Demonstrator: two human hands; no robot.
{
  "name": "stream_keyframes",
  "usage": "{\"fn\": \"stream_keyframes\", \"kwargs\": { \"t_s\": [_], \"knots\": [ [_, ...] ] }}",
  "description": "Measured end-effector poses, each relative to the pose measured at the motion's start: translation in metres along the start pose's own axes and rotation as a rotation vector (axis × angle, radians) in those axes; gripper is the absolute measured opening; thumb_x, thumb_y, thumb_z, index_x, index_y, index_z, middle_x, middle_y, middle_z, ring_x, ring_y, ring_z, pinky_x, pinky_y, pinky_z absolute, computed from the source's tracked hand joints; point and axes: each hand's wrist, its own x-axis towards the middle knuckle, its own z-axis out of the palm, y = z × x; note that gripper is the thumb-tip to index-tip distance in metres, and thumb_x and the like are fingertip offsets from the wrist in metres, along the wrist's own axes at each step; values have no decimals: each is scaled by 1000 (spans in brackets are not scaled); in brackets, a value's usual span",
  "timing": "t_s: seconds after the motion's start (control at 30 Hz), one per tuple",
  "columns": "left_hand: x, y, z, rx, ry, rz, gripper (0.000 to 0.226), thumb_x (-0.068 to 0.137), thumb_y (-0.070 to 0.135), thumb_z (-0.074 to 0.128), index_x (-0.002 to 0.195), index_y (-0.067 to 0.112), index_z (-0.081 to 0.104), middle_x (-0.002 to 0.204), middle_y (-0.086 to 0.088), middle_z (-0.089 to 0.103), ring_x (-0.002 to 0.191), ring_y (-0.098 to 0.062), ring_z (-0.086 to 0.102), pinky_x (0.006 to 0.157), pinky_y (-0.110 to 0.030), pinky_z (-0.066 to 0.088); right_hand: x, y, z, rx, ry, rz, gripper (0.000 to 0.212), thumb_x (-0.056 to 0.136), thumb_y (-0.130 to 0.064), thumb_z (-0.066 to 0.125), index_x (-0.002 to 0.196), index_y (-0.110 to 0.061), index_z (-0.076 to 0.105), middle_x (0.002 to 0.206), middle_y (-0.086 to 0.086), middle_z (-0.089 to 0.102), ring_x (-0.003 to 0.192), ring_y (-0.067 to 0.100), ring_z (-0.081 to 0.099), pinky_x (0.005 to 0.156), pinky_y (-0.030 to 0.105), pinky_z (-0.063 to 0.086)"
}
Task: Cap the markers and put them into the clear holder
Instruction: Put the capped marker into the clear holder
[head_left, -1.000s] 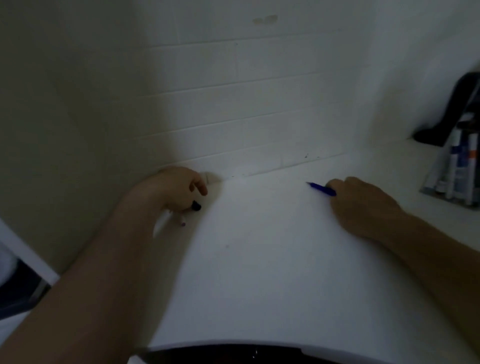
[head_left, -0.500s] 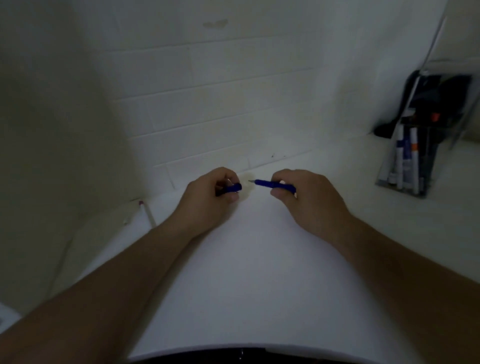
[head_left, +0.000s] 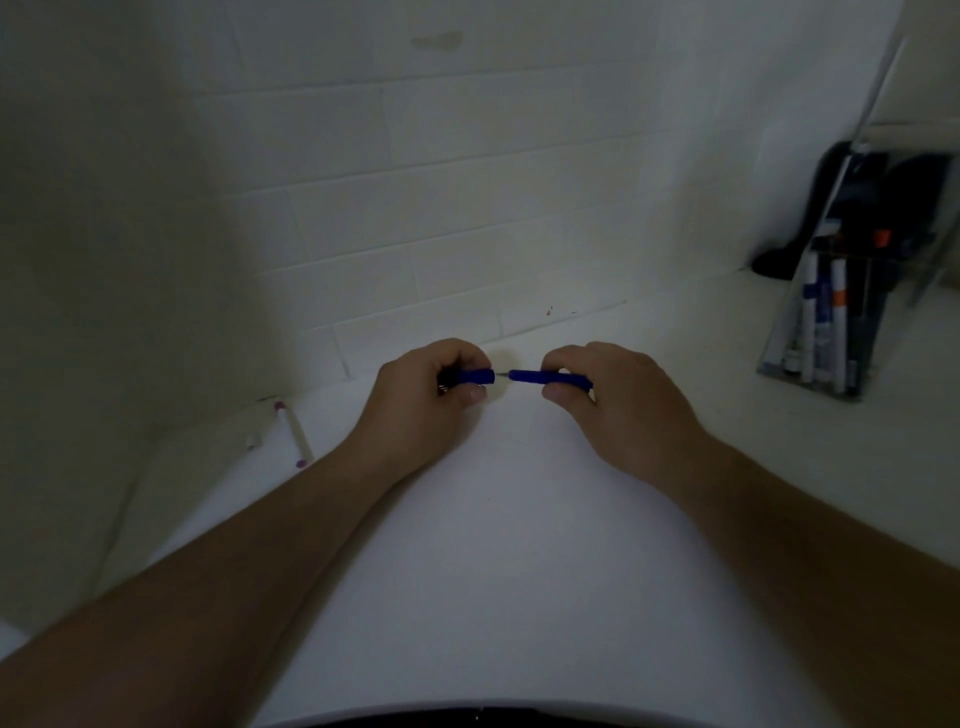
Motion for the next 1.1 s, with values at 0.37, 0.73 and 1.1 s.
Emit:
{"fn": "stream_keyframes", "kwargs": {
  "t_s": [0.37,0.73,1.1],
  "knots": [
    [-4,11,8,78,-94,176,21,92,31,69,110,42,70,94,16,68,89,0,59,77,-12,40,-2,-10,-2,-59,19,-99,13,95,-38,61,101,-30,69,80,-6,53,71,16,51,63,33,43],
    [-7,11,9,-14,-217,158,9,102,21,50,96,20,44,71,7,51,62,-5,44,57,-19,34,-1,-16,-7,15,-18,-141,21,93,-43,61,97,-26,73,77,-6,60,71,15,53,68,37,45],
    [-9,15,15,-62,-175,248,39,94,10,61,122,27,40,98,8,58,80,-9,58,66,-19,48,-3,-14,-15,-309,-58,-96,22,100,-48,48,118,-43,60,79,-16,48,91,17,44,76,37,31]
  ]
}}
